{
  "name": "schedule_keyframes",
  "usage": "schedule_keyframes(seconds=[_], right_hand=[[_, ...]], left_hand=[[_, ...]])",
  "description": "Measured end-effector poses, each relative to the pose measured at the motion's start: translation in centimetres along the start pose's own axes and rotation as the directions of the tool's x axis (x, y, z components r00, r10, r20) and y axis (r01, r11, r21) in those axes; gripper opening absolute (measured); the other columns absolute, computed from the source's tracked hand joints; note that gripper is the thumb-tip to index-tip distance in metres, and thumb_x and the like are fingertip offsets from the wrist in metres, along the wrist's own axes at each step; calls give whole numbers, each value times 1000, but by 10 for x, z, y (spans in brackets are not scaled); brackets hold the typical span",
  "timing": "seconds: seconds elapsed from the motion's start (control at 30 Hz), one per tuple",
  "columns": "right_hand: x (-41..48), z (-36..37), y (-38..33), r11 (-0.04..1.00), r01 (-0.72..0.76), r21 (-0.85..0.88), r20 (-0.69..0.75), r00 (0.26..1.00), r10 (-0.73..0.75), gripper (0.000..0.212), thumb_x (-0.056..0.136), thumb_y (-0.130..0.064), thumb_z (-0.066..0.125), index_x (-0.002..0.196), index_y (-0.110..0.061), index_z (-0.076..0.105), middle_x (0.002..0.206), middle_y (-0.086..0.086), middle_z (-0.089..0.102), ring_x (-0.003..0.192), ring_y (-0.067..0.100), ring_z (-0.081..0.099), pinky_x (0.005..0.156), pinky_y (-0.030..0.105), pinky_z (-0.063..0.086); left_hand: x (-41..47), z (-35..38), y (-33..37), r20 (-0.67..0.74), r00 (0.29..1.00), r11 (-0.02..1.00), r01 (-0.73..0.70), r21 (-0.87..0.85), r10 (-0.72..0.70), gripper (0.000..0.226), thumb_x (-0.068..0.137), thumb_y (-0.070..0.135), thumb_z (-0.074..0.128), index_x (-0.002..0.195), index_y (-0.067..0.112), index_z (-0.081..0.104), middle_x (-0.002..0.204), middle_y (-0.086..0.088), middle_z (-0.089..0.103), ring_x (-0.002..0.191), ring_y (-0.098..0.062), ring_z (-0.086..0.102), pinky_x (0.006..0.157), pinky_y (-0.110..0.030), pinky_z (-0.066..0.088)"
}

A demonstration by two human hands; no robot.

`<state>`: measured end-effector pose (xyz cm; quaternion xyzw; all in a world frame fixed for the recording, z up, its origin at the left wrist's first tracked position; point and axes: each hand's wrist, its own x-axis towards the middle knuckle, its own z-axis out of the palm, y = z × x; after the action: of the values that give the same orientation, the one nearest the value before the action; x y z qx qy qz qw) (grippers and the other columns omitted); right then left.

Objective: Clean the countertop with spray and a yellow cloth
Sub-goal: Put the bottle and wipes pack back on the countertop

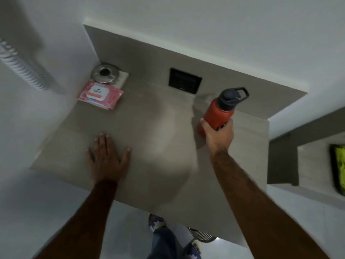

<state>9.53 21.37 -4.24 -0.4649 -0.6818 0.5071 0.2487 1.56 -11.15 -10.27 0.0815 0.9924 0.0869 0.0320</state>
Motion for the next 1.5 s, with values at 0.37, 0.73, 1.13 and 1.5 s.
schedule_keyframes(seconds=[0.37, 0.73, 1.13, 1.5], right_hand=[[72, -59, 11, 995, -43, 89, -98, 994, 52, 81, 75, -36, 91, 144, -25, 51, 135, -5, 63, 122, 16, 61, 116, 41, 47], [96, -53, 15, 996, -36, 78, 1, 999, 36, 90, 74, -46, 90, 151, -29, 46, 136, -10, 61, 124, 12, 58, 115, 35, 45], [-7, 30, 13, 978, -134, 161, -115, 982, 153, 79, 83, -35, 86, 149, -14, 48, 148, 10, 51, 136, 28, 54, 118, 47, 46], [27, 222, -99, 460, 861, -219, 806, 425, -411, 49, 102, -9, 53, 150, -8, 54, 158, 17, 49, 148, 35, 44, 126, 37, 30]], left_hand=[[-2, -5, 5, -53, 999, 1000, -1, -5, 1, 89, 91, 67, 30, 153, 4, 32, 162, -18, 30, 150, -34, 27, 122, -61, 17], [2, -1, 1, -63, 998, 998, -12, 59, 15, 86, 94, 68, 32, 154, 7, 29, 164, -14, 28, 151, -31, 27, 123, -59, 19], [6, 0, -1, -25, 1000, 998, 2, 58, -1, 87, 93, 70, 29, 155, 9, 30, 164, -13, 29, 150, -32, 28, 123, -56, 19], [124, -56, -15, -136, 979, 946, 100, -310, -148, 88, 89, 52, 68, 147, -8, 38, 154, -30, 36, 144, -44, 34, 120, -53, 29]])
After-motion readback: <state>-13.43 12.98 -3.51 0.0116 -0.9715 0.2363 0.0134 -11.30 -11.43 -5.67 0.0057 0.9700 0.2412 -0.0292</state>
